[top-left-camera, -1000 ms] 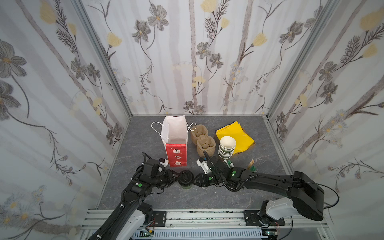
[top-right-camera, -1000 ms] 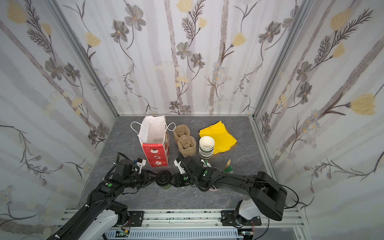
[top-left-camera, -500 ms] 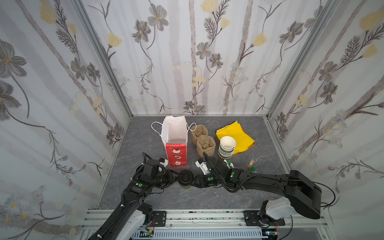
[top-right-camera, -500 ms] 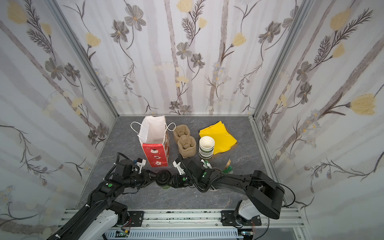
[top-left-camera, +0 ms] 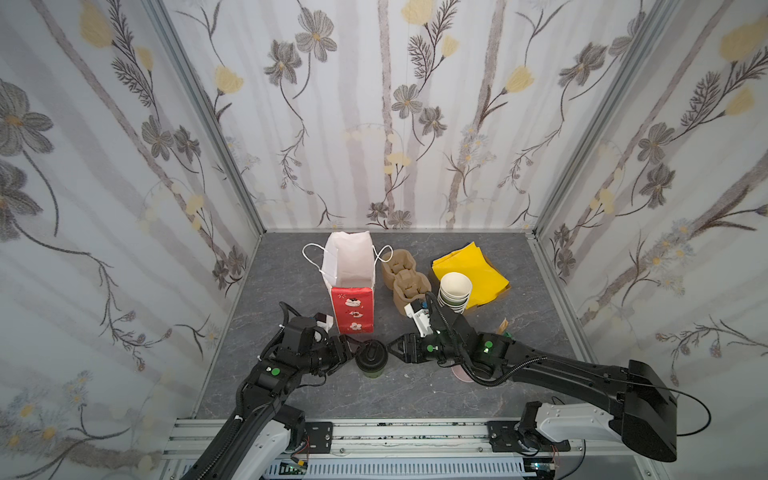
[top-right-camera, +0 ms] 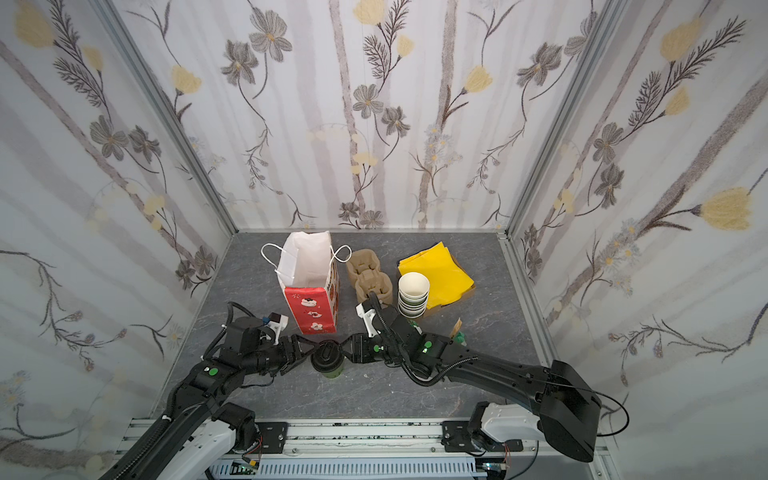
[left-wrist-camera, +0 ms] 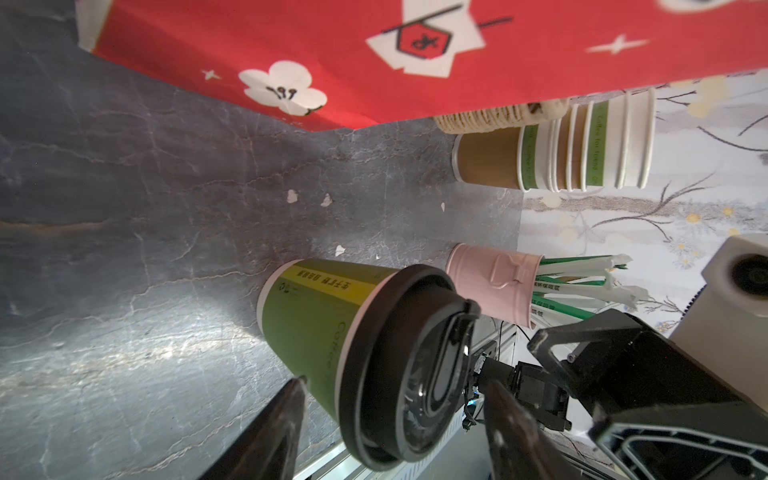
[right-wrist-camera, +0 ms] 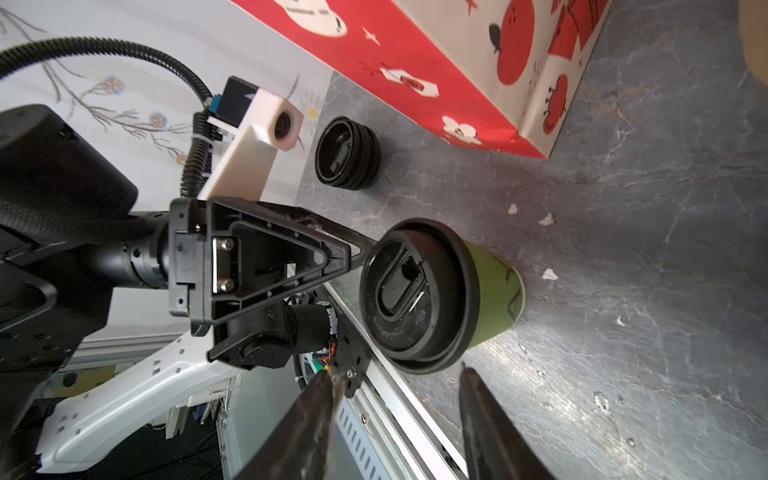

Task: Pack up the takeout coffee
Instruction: 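Release the lidded green cup with both grippers and raise both arms away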

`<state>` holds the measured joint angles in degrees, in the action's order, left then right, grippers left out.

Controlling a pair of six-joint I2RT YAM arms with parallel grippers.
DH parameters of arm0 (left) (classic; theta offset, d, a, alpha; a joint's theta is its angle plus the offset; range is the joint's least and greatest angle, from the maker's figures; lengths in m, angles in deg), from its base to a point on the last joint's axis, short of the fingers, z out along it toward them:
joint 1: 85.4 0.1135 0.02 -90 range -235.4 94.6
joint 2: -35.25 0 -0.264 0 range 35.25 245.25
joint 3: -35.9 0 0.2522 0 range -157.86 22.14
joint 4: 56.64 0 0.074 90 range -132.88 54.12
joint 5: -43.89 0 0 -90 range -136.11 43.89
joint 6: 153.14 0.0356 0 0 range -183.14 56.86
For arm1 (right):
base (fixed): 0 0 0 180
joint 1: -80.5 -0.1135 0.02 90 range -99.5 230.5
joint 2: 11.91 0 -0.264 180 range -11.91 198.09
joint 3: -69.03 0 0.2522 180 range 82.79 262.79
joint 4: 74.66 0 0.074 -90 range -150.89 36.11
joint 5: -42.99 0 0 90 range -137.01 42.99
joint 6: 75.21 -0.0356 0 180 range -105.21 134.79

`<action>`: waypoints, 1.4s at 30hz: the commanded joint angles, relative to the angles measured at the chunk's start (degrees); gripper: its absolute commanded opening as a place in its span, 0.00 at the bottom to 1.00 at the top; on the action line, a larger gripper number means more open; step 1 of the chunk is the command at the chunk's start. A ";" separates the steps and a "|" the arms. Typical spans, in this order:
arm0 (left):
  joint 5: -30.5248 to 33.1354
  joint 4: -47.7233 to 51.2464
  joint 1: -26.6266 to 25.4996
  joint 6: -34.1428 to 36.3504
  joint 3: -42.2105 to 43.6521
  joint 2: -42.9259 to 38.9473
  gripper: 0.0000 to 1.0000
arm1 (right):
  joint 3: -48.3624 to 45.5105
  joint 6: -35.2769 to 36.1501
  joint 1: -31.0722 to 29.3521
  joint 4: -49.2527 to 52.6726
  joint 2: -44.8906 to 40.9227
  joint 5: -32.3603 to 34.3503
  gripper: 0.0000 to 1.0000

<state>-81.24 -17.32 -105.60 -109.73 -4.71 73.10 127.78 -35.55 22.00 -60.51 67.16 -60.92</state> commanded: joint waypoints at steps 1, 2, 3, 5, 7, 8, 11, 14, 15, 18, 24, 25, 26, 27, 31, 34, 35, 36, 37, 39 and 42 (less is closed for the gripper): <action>1.12 0.00 -0.01 1.29 -1.81 -1.44 0.72 | 0.99 2.02 1.58 1.79 -2.82 2.80 0.50; 1.32 0.01 -0.10 1.63 -2.44 -1.99 0.72 | 2.03 3.26 2.27 3.67 -4.01 2.62 0.50; 1.90 0.08 -0.01 1.75 -3.08 -2.58 0.73 | 3.27 4.63 2.61 5.80 -5.00 3.08 0.50; 4.51 0.04 0.00 2.32 -4.74 -3.85 0.73 | 6.15 8.25 3.32 11.23 -7.13 6.25 0.50; 8.44 0.03 -0.01 3.03 -6.41 -4.74 0.73 | 8.12 10.90 4.40 15.39 -8.60 9.62 0.50; 10.57 0.01 -0.03 3.74 -7.37 -5.05 0.74 | 9.07 12.00 5.26 17.34 -9.07 11.21 0.50; 19.00 0.01 -0.03 7.26 -10.11 -5.19 0.75 | 13.54 15.85 7.36 22.91 -8.61 16.32 0.49; 28.74 -0.58 0.02 9.03 -13.84 -3.91 0.75 | 20.27 19.61 9.44 27.15 -5.59 22.07 0.50; 30.70 -0.89 0.01 9.38 -15.06 -3.35 0.75 | 21.97 20.64 9.99 27.57 -4.47 23.40 0.50; 36.70 -1.54 -0.05 10.43 -19.46 -1.37 0.75 | 26.87 23.14 13.04 28.00 0.04 25.09 0.52; 45.38 -3.49 0.16 9.80 -25.28 3.70 0.78 | 37.05 28.90 15.52 29.79 9.27 26.30 0.54; 45.59 -3.50 0.31 9.28 -26.05 5.36 0.79 | 39.08 30.45 15.84 30.70 10.94 26.13 0.54; 45.60 -3.50 0.64 8.75 -26.87 7.24 0.79 | 41.07 31.73 16.15 31.34 12.82 25.91 0.54; 45.56 -3.58 0.96 8.54 -27.62 8.88 0.80 | 42.59 32.14 16.47 31.89 15.01 25.85 0.54; 43.13 -3.68 3.21 8.78 -32.89 17.53 0.80 | 48.10 33.32 17.78 34.83 21.83 22.56 0.53; 41.29 -3.28 5.64 6.83 -36.70 22.23 0.80 | 53.02 33.50 18.05 38.25 27.20 19.77 0.53; 39.80 -2.49 7.02 5.53 -37.88 23.43 0.78 | 55.60 33.32 18.22 39.93 29.24 18.89 0.54; 38.67 -1.31 8.12 4.00 -39.71 24.44 0.78 | 57.82 33.22 18.37 41.67 31.12 18.32 0.54; 37.22 -0.10 9.91 2.09 -41.24 25.34 0.77 | 60.73 33.34 18.58 43.95 33.33 17.29 0.55; 33.75 1.18 12.14 -0.06 -42.98 26.34 0.74 | 67.97 32.83 19.06 49.23 37.30 16.65 0.55; 32.66 2.08 13.24 -1.07 -45.92 26.42 0.74 | 78.33 32.14 19.64 56.81 42.35 16.46 0.57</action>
<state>-45.29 -16.40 -93.04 -107.72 -48.65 99.48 200.76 -3.12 41.33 -11.90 107.18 -43.26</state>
